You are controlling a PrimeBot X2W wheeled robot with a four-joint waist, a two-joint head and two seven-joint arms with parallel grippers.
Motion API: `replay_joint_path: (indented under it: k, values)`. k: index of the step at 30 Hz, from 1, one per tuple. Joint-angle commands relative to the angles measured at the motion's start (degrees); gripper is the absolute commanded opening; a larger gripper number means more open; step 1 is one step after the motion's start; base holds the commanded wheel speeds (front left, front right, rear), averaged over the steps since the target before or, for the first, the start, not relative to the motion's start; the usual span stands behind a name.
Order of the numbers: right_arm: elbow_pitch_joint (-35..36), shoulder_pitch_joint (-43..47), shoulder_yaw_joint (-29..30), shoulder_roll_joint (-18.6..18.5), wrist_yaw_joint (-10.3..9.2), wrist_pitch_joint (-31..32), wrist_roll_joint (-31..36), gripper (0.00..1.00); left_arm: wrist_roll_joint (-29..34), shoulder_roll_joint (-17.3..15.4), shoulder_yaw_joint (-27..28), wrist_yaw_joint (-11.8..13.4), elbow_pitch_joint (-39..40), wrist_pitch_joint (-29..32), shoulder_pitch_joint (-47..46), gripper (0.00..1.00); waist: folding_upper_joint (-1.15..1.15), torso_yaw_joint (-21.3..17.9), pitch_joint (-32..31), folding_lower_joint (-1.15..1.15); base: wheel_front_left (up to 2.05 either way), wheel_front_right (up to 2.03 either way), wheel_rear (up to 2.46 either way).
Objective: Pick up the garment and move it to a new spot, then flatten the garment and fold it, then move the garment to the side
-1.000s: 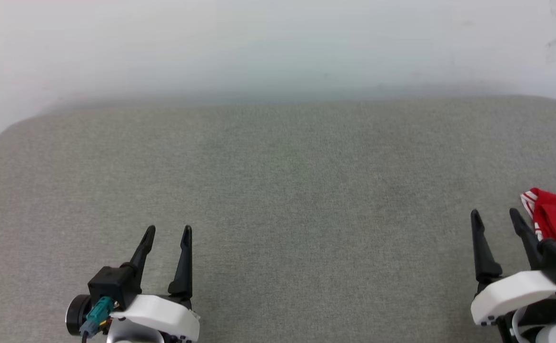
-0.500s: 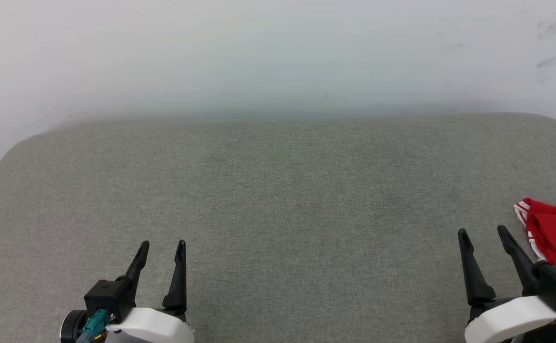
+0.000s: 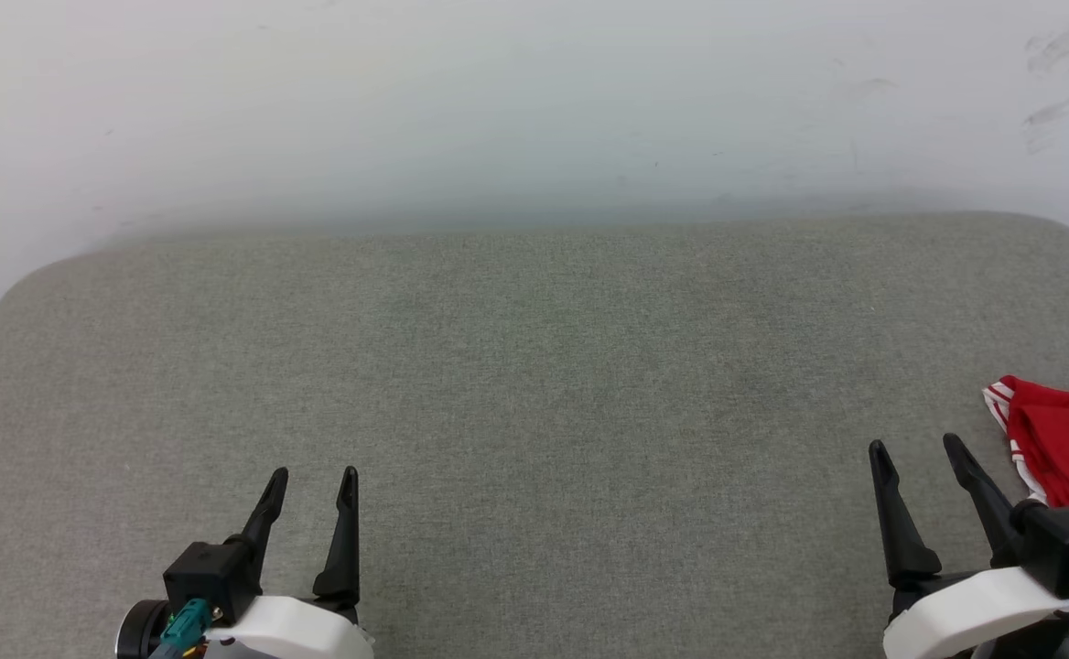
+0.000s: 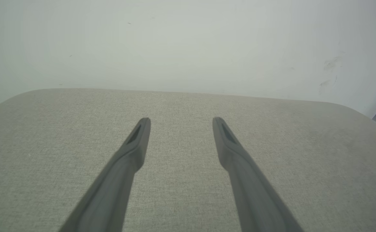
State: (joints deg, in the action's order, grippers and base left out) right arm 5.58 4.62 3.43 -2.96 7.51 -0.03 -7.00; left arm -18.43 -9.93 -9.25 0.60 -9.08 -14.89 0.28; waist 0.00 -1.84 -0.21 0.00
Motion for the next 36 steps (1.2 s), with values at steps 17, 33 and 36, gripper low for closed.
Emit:
replay_joint_path:
  k: [17, 33, 36]
  values:
    - [-4.7, -1.1, -0.1, -0.3, 0.0, 0.8, -14.0, 0.0, -11.8, 1.3, 2.5, -1.3, -2.2, 3.6, -0.5, 0.0, 0.0, 0.2, 0.1, 0.0, 0.0, 0.0, 0.0]
    - [-7.9, -3.4, 0.2, -0.6, -0.01, 1.7, -29.9, 0.0, -25.3, 2.6, 5.4, -2.8, -2.8, 7.5, -1.9, 0.0, 0.0, 0.4, 0.1, 0.0, 0.0, 0.0, 0.0]
    - [-8.3, -3.6, 0.2, -0.6, -0.01, 1.8, -31.7, 0.0, -26.9, 2.7, 5.7, -3.0, -2.8, 7.9, -2.1, 0.0, 0.0, 0.4, 0.1, 0.0, 0.0, 0.0, 0.0]
